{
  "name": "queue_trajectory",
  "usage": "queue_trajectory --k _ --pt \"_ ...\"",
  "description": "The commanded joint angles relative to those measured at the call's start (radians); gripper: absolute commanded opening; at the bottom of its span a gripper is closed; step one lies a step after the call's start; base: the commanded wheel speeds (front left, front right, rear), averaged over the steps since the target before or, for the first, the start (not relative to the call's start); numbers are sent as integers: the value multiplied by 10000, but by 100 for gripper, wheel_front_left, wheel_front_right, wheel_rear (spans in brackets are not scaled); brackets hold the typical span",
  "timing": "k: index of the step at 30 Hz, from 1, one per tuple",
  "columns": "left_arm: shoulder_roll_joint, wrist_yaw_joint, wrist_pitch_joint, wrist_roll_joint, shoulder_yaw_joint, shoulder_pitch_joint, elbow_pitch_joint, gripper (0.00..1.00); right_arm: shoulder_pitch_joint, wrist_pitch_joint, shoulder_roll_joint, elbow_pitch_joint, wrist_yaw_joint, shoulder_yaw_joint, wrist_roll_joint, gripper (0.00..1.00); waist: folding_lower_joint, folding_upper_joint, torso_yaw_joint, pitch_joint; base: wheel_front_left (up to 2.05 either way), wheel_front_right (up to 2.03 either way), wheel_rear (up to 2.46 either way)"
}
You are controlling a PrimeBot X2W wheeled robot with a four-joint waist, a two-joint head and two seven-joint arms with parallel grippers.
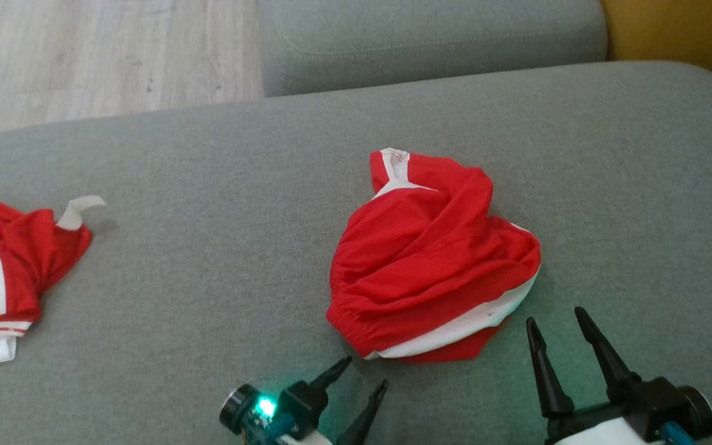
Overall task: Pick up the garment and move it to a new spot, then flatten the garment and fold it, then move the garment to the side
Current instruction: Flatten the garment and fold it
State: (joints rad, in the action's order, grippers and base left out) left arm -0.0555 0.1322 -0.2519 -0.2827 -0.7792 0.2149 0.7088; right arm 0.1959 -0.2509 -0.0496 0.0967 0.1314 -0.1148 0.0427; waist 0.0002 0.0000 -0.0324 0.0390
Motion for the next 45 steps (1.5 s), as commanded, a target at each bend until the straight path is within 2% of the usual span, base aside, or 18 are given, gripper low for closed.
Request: queue_trajectory --k 1,7,26,27,29,30,31,38,45 --pt "52 -17 -99 -23 209 388 -152 100 -469 -109 -234 -350 -7 -229 -42 100 -2 0 -60 101 0 0 0" --pt "52 -293 -99 61 254 711 127 100 -611 -109 -267 -319 -7 -314 -40 100 -2 0 -197 253 0 0 0" --pt "53 -432 -99 152 395 1298 187 100 -877 -109 -379 -327 -7 -358 -46 100 -2 0 -570 583 0 0 0" --pt "53 -428 -99 178 396 1304 161 87 -879 -109 -376 -326 -7 -353 -47 100 -2 0 -575 585 0 0 0" --pt "53 -426 -99 259 397 1294 120 33 -870 -109 -363 -312 -7 -341 -46 100 -2 0 -581 561 0 0 0" --pt "53 -425 -99 300 396 1272 131 13 -856 -109 -353 -300 -7 -337 -43 100 -2 0 -584 524 0 0 0" --pt "53 -414 -99 339 371 1240 189 0 -835 -109 -343 -288 -7 -336 -34 100 -2 0 -589 469 0 0 0" --pt "53 -244 -99 461 332 884 1 0 -665 -109 -290 -252 -7 -431 66 100 -2 0 -637 -139 0 0 0" --pt "53 -62 -99 541 150 1089 -1071 0 -532 -109 -223 -226 -7 -413 141 100 -2 0 -730 -632 0 0 0"
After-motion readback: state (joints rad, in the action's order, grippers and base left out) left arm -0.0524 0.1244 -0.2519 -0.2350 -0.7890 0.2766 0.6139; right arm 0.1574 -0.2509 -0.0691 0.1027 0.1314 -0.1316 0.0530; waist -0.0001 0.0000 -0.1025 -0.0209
